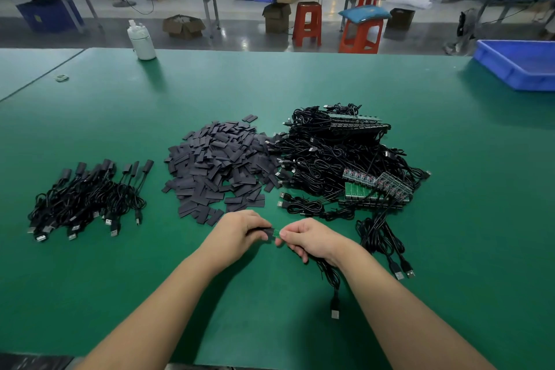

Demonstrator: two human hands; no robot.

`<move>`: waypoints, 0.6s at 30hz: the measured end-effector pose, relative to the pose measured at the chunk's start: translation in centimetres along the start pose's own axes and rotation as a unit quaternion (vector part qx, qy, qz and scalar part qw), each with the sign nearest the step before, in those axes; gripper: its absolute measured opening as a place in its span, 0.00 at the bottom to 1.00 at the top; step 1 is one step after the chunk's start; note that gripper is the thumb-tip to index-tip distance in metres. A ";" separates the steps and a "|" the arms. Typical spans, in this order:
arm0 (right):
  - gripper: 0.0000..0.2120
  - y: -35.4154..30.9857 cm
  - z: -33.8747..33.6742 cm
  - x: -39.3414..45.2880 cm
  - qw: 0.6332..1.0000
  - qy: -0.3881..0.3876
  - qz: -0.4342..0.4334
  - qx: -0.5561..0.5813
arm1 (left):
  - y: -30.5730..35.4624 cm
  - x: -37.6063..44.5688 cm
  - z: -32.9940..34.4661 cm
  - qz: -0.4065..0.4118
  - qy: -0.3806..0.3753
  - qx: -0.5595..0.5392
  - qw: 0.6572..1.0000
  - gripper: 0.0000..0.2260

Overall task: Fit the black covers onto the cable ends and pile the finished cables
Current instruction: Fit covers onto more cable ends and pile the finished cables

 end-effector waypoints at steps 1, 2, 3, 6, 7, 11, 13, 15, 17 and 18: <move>0.12 0.0 0.0 0.0 1.000 0.000 0.000 0.000 | 0.0 0.0 -0.1 -0.004 0.004 -0.004 1.000 0.09; 0.12 0.1 0.0 0.0 1.000 -0.001 0.001 -0.001 | -0.1 0.0 -0.2 -0.011 0.009 -0.012 1.000 0.09; 0.12 0.1 0.0 0.0 1.000 -0.001 0.001 -0.003 | -0.2 0.0 -0.3 -0.020 0.014 -0.022 0.999 0.08; 0.12 0.1 0.0 0.1 1.000 0.000 0.002 -0.006 | 0.0 0.1 -0.2 -0.016 0.002 -0.015 1.000 0.08; 0.12 0.1 0.0 0.1 1.000 0.000 0.003 -0.005 | 0.1 0.2 -0.1 -0.008 -0.007 -0.004 1.000 0.09; 0.12 0.1 -0.1 0.0 1.000 0.002 0.005 -0.002 | 0.3 0.4 0.1 0.008 -0.020 0.025 0.999 0.10; 0.13 0.0 -0.1 0.0 1.000 0.000 0.005 0.000 | 0.1 0.3 0.0 -0.005 -0.006 0.024 1.000 0.10; 0.12 -0.1 0.0 -0.1 1.000 -0.002 0.006 -0.006 | -0.2 0.1 -0.1 -0.022 0.007 0.018 1.000 0.11; 0.12 -0.1 0.1 -0.2 1.000 -0.003 0.008 -0.008 | -0.3 0.0 0.0 -0.028 0.010 0.012 0.999 0.11; 0.12 -0.1 0.1 -0.2 1.000 -0.002 0.007 -0.008 | -0.2 0.0 0.0 -0.025 0.008 0.009 1.000 0.11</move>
Point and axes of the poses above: each hand's wrist, its own x-axis towards the middle knuckle, its own z-axis out of the palm, y = z × x, the point moved 9 cm from there along x, towards the middle knuckle, and after that the axes turned 14 degrees about z, right-handed, at the moved point
